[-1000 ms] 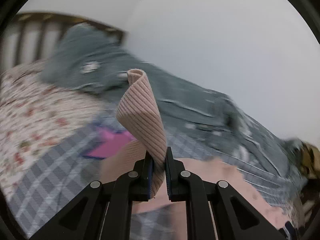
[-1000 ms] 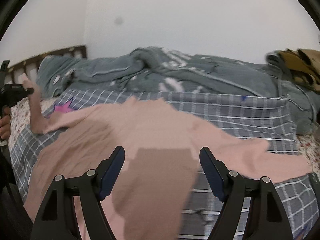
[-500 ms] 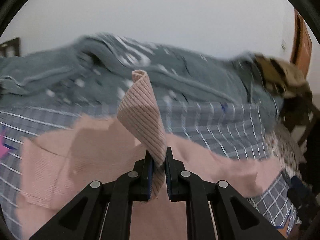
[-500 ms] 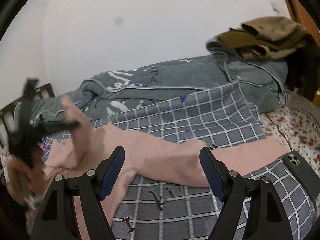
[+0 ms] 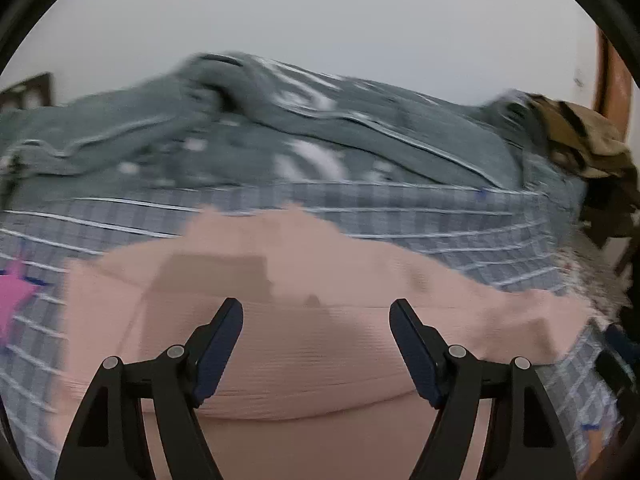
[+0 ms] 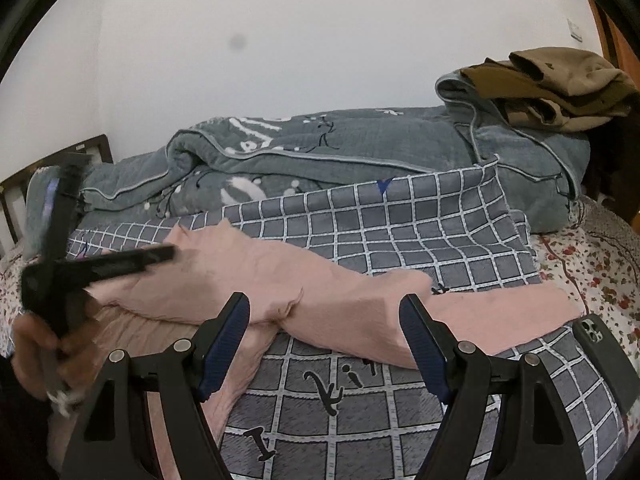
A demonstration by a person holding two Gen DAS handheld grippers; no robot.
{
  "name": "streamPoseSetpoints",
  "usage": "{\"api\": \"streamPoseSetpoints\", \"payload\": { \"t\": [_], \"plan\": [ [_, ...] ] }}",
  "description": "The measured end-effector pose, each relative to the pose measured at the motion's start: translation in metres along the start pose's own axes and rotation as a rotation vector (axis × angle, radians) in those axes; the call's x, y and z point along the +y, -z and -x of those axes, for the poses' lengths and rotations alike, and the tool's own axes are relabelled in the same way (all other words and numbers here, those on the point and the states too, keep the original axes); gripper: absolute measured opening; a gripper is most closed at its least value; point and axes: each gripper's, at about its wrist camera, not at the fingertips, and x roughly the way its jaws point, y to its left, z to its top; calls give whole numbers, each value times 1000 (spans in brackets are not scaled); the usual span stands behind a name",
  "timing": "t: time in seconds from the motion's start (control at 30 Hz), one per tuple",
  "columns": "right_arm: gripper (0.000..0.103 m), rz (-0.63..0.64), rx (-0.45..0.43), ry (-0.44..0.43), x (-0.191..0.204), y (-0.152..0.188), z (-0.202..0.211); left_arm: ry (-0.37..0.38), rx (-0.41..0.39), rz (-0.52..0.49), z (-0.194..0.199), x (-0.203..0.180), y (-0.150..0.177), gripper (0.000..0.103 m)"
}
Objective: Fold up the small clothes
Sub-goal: 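Lay the held sleeve across the sweater body and open the left gripper, then grasp the other sleeve cuff with the right gripper and lift it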
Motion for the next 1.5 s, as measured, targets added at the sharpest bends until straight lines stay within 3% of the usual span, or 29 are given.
{"api": "streamPoseSetpoints", "payload": {
  "t": [0.13, 0.3, 0.43, 0.47, 0.5, 0.53, 0.6, 0.67, 0.7, 0.83, 1.03, 1.07, 1.17, 1.27, 1.5],
  "plan": [
    [76, -15, 15, 2, 1, 3, -4, -136, -2, 42, 15, 72, 8, 74],
    [76, -42, 46, 15, 2, 7, -16, -232, 82, 180, 4, 165, 19, 72],
    [76, -17, 70, 34, 9, 11, -28, -107, 135, 270, -18, 196, 29, 60],
    [76, -5, 78, 39, 12, 13, -31, -67, 148, 287, -25, 199, 30, 49],
    [76, 5, 87, 41, 14, 15, -34, -38, 148, 291, -29, 199, 31, 29],
    [76, 14, 98, 42, 16, 16, -37, -13, 139, 297, -31, 201, 30, 19],
    [76, 33, 111, 44, 19, 18, -43, 8, 73, 311, -22, 198, 29, 14],
    [76, 45, 125, 51, 20, 21, -47, -31, -3, 309, -11, 199, 27, 13],
    [76, 42, 132, 56, 19, 22, -48, -45, -2, 301, -13, 198, 28, 14],
    [76, 0, 133, 84, 6, 20, -45, -95, 85, 266, -31, 194, 31, 16],
    [76, -8, 122, 199, -32, 3, -16, -115, 108, 250, -36, 192, 32, 28],
    [74, -18, 130, 231, -43, 1, -11, -125, 110, 234, -37, 189, 32, 31],
    [41, -49, 182, 272, -79, 5, -7, -123, 119, 204, -39, 185, 32, 42],
    [39, -117, 239, 293, -122, 19, -11, -121, 116, 203, -36, 186, 33, 48],
    [40, -341, 271, 213, -188, 41, -35, -106, 117, 208, -37, 188, 33, 52]
  ]
}}
